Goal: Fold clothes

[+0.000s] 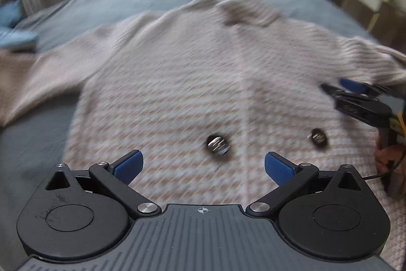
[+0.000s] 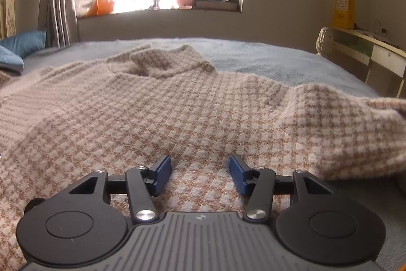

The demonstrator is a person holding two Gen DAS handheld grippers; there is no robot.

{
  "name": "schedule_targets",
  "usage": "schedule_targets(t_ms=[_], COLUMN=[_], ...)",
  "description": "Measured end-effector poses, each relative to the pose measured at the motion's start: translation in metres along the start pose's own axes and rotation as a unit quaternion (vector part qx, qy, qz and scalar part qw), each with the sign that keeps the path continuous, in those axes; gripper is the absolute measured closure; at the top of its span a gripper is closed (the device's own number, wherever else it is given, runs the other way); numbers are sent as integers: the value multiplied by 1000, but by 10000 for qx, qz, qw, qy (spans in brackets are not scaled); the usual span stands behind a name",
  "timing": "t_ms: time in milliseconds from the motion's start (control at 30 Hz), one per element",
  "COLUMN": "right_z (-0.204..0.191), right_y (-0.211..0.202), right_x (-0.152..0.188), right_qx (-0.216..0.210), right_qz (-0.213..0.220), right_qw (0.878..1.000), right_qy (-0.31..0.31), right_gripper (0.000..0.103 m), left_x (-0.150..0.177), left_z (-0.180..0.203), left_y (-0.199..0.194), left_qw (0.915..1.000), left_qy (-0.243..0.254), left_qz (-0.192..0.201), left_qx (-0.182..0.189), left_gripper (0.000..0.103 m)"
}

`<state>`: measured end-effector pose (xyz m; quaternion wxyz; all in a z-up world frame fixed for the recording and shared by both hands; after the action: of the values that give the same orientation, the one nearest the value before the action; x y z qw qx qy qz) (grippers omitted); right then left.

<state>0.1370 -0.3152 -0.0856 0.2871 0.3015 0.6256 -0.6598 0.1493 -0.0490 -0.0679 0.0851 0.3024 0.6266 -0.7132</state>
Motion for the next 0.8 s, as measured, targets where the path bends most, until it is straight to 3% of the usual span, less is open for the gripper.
schedule_targets(t_ms=[67, 233, 300, 333, 367, 467, 533, 667, 700, 800], right_z=[1, 6, 11, 16, 20, 39, 55, 69, 70, 56], right_y=[-2, -1, 23, 41, 61, 128, 169, 223, 233, 256], right_x=[-16, -88, -129, -149, -167, -212, -226, -235, -238, -244], right_qx=[-35, -305, -742, -986, -1184, -1468, -1718, -1914, -1903, -1826], right_qz=[-145, -30, -197, -318, -474, -1035, -1369, -1809, -1892, -2267], right_qw=[9999, 9995, 9960, 9921, 9873, 9658, 9380, 8949, 8904, 8940], right_qy=[-87, 40, 467, 701, 944, 1868, 2682, 3602, 3676, 3406], right_gripper=[49, 48, 38, 27, 19, 15, 15, 15, 15, 15], left_x=[2, 6, 7, 8, 9, 6, 3, -1, -2, -4], left_z=[1, 5, 6, 7, 7, 6, 9, 13, 14, 15], left_y=[7, 24, 31, 34, 37, 40, 41, 40, 40, 41], left_qw=[10000, 9996, 9994, 9992, 9991, 9990, 9992, 9994, 9995, 9995], left_qy=[-32, -111, -142, -158, -174, -196, -184, -164, -155, -111], left_qz=[13, 46, 59, 66, 73, 64, 28, -137, -175, -251], left_qx=[70, 246, 317, 352, 387, 403, 365, 256, 234, 185], left_gripper=[0, 0, 0, 0, 0, 0, 0, 0, 0, 0])
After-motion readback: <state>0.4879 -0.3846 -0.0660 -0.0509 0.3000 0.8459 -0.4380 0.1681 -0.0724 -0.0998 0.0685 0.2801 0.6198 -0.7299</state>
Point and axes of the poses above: each gripper's, at about its wrist camera, not at the fingertips, and y roughly the way its jaws point, z to its right, x to its underside, the point moved 1 cm from there along y, roughly the way its jaws point, and after that the axes turned 6 degrees about -z, right-handed, at the moved point
